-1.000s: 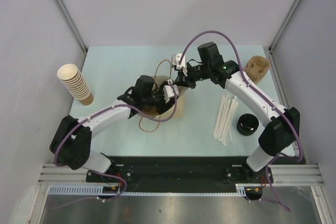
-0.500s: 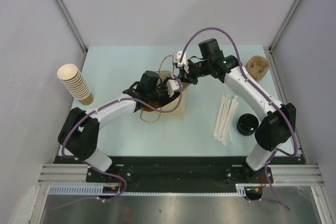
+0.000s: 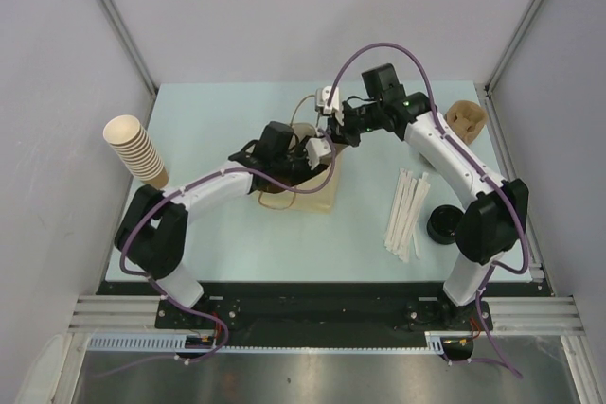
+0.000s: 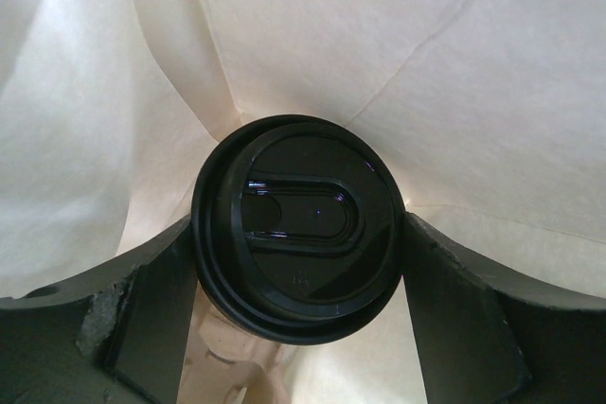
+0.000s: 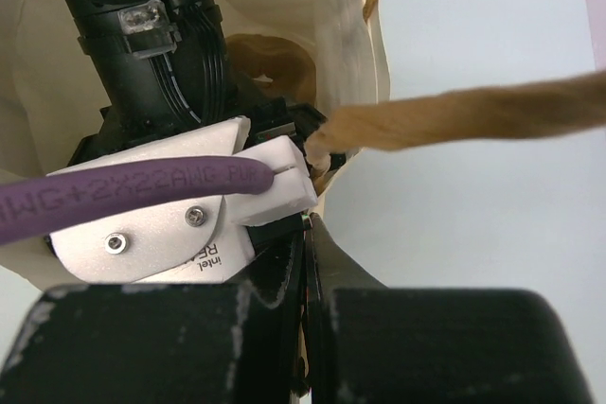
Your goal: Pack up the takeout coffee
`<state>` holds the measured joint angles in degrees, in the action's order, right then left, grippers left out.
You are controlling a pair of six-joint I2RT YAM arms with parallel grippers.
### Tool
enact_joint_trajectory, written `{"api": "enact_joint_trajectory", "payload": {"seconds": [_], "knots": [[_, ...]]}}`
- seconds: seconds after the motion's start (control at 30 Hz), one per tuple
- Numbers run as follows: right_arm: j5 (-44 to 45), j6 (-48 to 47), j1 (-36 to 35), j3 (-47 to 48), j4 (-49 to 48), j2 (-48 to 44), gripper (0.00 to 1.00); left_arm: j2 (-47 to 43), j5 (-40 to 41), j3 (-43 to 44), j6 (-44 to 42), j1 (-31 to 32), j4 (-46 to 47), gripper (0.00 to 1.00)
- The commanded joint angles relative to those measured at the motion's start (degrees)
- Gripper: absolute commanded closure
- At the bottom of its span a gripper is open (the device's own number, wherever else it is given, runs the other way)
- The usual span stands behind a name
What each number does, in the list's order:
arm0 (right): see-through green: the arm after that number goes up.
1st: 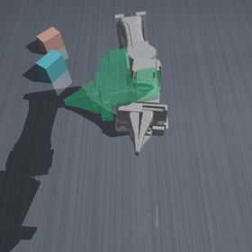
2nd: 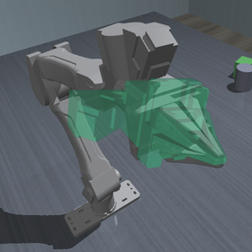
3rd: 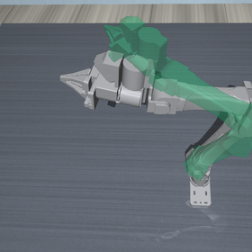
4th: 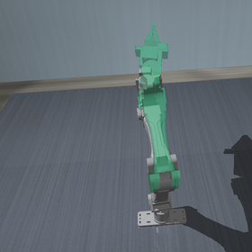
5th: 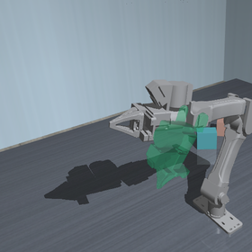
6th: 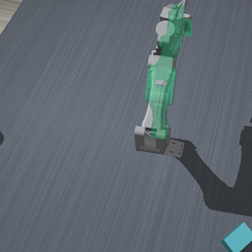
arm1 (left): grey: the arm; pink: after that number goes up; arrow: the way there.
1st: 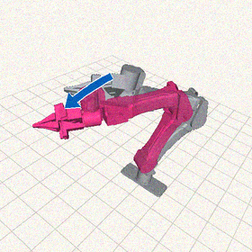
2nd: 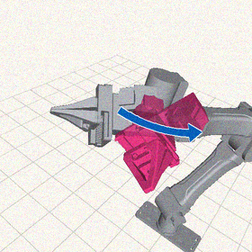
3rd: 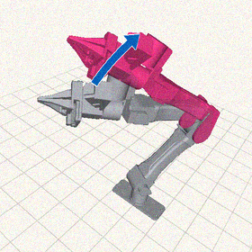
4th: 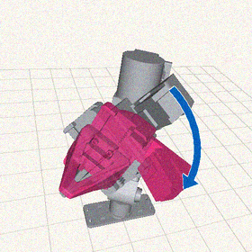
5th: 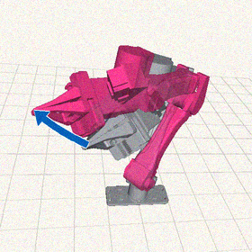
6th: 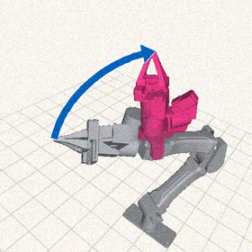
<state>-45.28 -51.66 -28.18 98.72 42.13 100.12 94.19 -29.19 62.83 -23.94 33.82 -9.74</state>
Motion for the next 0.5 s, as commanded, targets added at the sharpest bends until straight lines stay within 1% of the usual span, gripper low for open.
{"api": "enact_joint_trajectory", "payload": {"seconds": [0.0, 0.13, 0.37, 0.4, 0.47], "knots": [[-6.8, -1.2, -0.8, 1.2, 7.4, 0.4, 1.0, 8.4, 13.1, -1.4, 2.8, -1.7, -10.1, 1.0], [-7.5, -1.5, -0.1, 1.3, 8.0, 1.0, 1.0, 10.3, 13.6, -1.1, 3.2, -2.3, -11.7, 1.0], [-8.2, -2.3, 0.5, 1.4, 8.4, 1.2, 1.0, 9.3, 13.4, 0.0, 3.6, -2.4, -12.4, 0.99], [-8.2, -2.4, 0.6, 1.4, 8.4, 1.1, 1.0, 8.8, 13.2, -0.2, 3.6, -2.4, -11.8, 0.93], [-8.3, -2.5, 0.8, 1.6, 8.3, 1.1, 1.0, 7.0, 12.1, -0.9, 4.0, -2.4, -11.1, 0.85]]}}
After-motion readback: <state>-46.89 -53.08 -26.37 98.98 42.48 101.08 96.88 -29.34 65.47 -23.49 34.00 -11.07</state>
